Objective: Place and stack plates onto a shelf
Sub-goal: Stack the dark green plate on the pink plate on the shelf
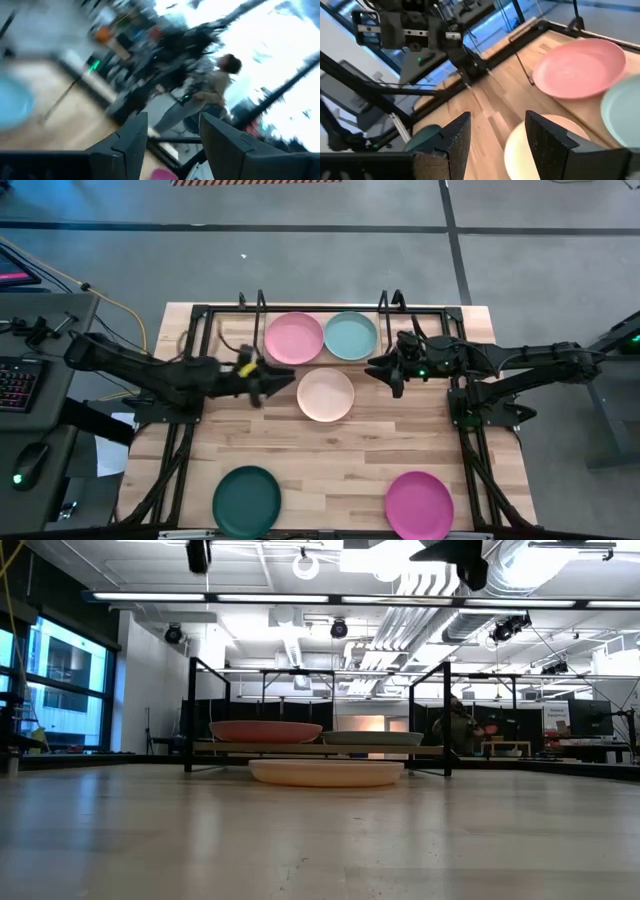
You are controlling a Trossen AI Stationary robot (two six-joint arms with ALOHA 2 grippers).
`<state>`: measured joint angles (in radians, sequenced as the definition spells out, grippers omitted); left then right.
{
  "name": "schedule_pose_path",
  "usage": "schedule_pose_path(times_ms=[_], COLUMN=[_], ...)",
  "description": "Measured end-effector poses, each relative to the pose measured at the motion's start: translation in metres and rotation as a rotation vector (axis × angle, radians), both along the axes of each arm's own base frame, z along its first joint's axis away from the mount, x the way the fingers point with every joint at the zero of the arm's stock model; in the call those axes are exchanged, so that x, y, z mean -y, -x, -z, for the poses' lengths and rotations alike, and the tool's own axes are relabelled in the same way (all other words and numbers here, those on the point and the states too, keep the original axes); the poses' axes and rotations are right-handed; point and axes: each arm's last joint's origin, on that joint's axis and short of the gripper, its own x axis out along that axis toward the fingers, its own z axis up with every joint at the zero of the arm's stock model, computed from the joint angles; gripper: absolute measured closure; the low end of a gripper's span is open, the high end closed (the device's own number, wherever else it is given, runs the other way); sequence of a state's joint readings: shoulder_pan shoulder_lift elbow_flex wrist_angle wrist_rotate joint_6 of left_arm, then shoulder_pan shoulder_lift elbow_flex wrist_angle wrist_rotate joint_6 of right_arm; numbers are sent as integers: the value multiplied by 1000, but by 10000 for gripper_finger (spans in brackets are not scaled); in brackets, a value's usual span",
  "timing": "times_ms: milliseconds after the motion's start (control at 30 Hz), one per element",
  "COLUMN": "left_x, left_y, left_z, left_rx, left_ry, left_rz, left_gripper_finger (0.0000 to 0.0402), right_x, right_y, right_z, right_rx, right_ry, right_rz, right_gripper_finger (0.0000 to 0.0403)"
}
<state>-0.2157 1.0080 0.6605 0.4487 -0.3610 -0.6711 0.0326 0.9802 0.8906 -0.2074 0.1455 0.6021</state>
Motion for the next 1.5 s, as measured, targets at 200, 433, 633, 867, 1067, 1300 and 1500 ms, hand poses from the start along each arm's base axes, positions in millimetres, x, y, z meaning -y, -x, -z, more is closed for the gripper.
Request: schedule_pose_path(times_ms=[200, 433, 633, 867, 1067, 1300, 1500], left_x=[2, 0, 0, 18, 56, 98, 103], left_y=[24, 32, 31, 17, 11, 18, 21], left_z=[-18, -21, -20, -13, 31, 94, 132], left_rx=[32, 27, 21, -392, -861, -1070, -1193], left_ry=[-300, -343, -271, -274, -337, -437, -522], left_rz=[2, -14, 2, 297, 665, 969, 917], left_gripper_finger=[234, 234, 234, 239, 258, 274, 277], right_x=[0, 0, 0, 0, 0, 0, 0], right_y=[-2, -3, -3, -3, -3, -3, -3], right_z=[-9, -12, -12, -12, -12, -11, -11], right_rx=[95, 121, 122, 122, 121, 115, 109], right_ry=[37, 37, 30, 29, 29, 30, 30], right_rz=[-11, -11, -9, -9, -8, -8, -8], right_gripper_finger=[234, 234, 234, 234, 234, 234, 234])
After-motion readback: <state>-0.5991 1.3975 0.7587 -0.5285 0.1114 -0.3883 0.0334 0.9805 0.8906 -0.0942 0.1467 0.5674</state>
